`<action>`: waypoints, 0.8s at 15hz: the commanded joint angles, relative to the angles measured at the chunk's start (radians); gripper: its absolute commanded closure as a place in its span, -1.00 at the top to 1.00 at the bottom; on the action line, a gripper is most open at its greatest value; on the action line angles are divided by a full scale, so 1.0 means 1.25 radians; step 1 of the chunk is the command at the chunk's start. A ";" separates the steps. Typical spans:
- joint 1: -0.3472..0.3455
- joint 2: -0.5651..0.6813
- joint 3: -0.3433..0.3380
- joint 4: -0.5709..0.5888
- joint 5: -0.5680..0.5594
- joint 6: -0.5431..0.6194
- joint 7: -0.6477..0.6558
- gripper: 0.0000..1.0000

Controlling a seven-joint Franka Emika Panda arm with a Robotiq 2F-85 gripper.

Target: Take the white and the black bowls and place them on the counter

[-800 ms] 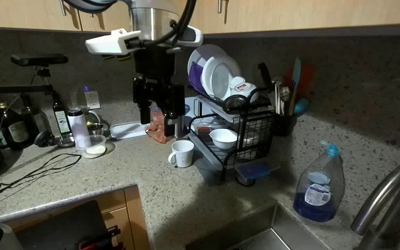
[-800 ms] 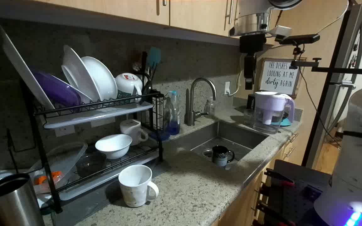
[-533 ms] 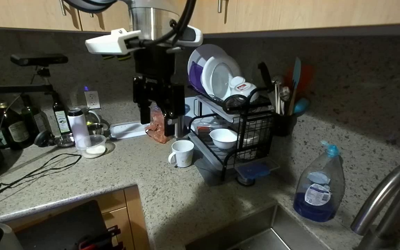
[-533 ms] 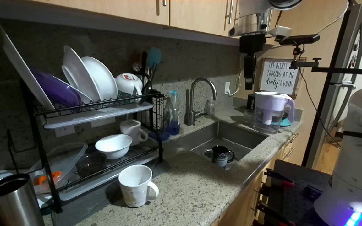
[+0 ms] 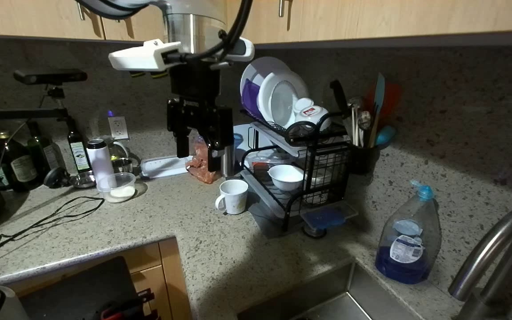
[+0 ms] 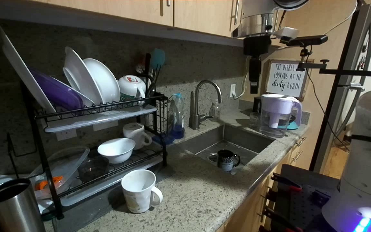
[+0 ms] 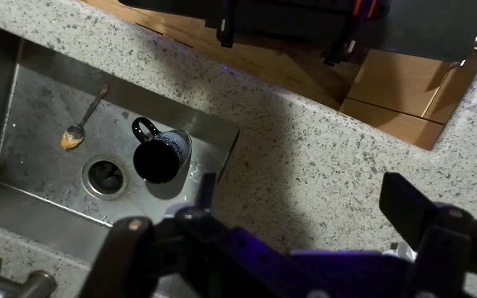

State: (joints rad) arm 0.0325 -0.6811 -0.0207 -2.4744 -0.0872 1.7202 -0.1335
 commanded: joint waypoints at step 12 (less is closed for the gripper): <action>0.179 0.083 0.104 0.018 0.038 0.095 -0.102 1.00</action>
State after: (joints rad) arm 0.2321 -0.6137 0.0844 -2.4716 -0.0308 1.7924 -0.2046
